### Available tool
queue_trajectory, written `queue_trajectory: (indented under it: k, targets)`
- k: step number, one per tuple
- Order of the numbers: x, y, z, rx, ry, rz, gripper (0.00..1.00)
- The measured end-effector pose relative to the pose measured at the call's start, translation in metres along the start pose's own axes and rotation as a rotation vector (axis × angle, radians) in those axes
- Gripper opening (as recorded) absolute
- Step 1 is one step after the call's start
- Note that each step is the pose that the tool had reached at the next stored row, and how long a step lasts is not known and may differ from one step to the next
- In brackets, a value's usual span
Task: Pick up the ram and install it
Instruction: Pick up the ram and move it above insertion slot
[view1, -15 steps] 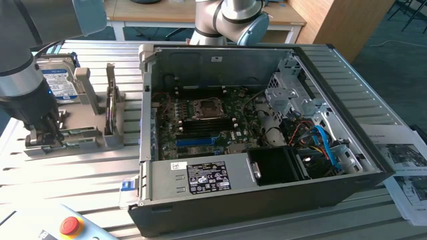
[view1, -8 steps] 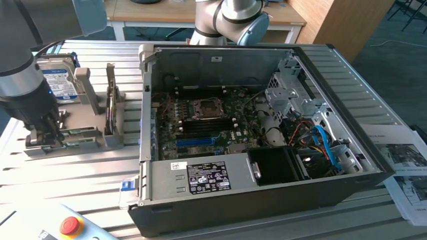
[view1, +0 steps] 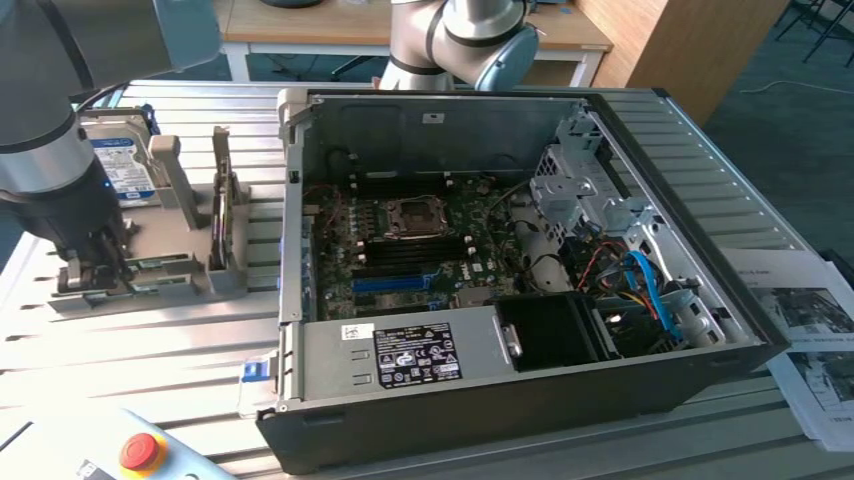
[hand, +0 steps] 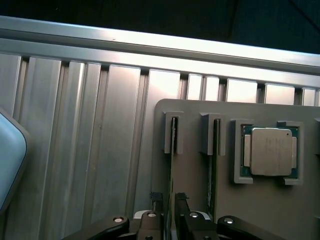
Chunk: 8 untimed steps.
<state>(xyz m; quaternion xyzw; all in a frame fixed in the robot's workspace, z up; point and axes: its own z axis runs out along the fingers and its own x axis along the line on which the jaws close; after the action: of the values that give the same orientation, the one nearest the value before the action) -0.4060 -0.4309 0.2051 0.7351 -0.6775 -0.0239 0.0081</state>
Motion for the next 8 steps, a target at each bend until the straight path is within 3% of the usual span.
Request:
queue_trajectory:
  k: [8]
  targets:
    - [0.0004, -0.005, -0.0002, -0.0013, -0.0001, 0.0, 0.24]
